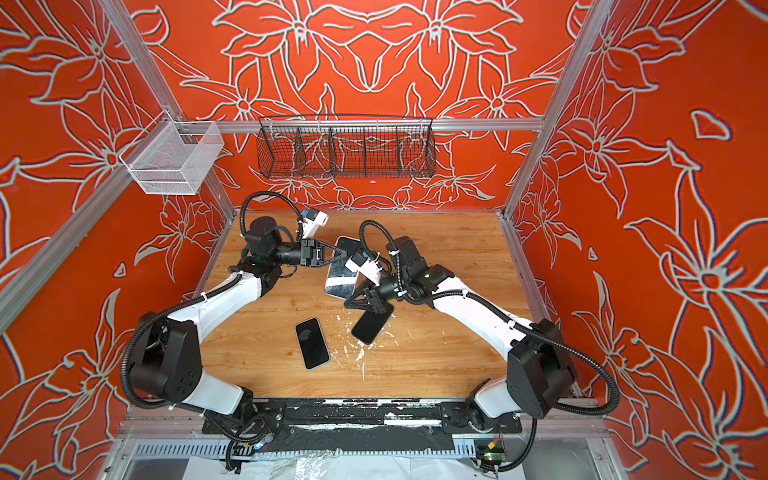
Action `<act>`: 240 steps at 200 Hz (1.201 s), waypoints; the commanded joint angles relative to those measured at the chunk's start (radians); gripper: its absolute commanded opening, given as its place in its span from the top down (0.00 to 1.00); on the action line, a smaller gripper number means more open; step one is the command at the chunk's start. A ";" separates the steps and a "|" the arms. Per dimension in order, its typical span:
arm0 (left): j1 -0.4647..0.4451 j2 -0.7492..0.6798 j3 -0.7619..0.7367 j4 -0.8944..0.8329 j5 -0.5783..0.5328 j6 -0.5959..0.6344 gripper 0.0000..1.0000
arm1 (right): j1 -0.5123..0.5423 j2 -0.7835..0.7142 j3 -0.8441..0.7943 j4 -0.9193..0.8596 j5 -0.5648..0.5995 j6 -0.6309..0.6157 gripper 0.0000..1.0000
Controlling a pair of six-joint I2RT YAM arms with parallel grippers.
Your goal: Take the phone out of the phone case
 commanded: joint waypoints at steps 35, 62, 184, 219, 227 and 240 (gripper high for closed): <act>-0.024 -0.054 -0.042 0.010 0.003 -0.014 1.00 | -0.001 0.021 0.058 0.077 -0.019 -0.022 0.91; -0.044 -0.071 -0.059 0.010 -0.008 -0.016 1.00 | -0.001 0.019 0.057 0.101 -0.007 -0.013 0.96; -0.087 -0.086 -0.033 -0.009 -0.015 -0.064 1.00 | 0.045 -0.071 -0.025 0.145 0.297 -0.150 1.00; -0.098 -0.077 -0.015 -0.031 -0.014 -0.064 1.00 | 0.050 -0.095 -0.049 0.168 0.366 -0.169 1.00; -0.100 -0.074 -0.014 -0.035 -0.012 -0.064 1.00 | 0.049 -0.100 -0.054 0.172 0.382 -0.173 1.00; -0.105 -0.068 -0.011 -0.038 -0.012 -0.064 1.00 | 0.051 -0.110 -0.063 0.177 0.416 -0.180 1.00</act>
